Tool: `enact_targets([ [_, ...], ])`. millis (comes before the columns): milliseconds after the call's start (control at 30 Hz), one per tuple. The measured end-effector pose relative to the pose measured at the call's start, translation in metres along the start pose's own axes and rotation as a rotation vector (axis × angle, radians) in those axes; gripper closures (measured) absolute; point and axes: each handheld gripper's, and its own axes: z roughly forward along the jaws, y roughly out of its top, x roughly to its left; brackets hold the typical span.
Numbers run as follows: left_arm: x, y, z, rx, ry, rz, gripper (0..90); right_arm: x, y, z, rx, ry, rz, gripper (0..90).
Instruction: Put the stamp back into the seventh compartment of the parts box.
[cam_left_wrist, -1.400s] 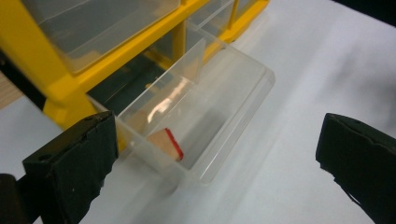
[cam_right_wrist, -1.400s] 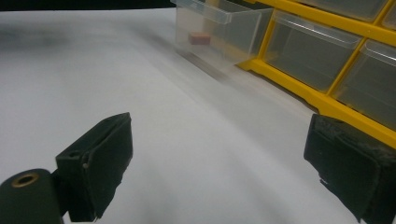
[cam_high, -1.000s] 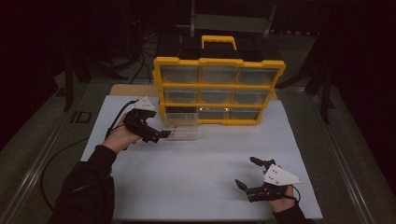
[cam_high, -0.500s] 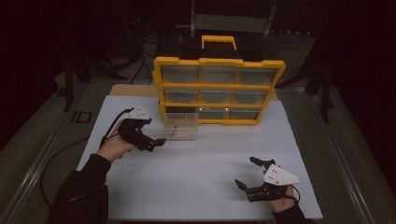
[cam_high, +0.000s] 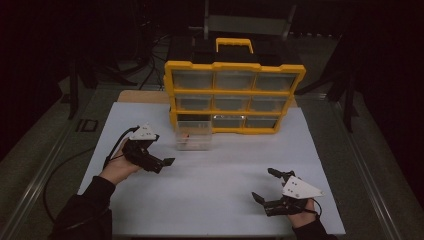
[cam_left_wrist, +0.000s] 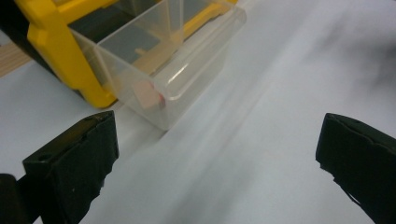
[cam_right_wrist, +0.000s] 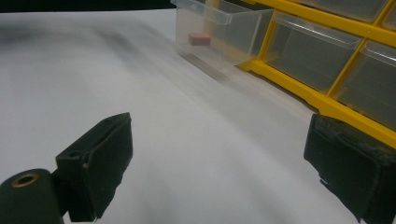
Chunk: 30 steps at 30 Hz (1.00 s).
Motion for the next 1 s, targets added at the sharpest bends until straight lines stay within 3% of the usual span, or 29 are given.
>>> enact_targets([
  [1000, -0.015, -0.062, 0.002, 0.011, -0.003, -0.031, 0.0, 0.000, 0.000, 0.001, 0.004, 0.002, -0.004, 8.3],
])
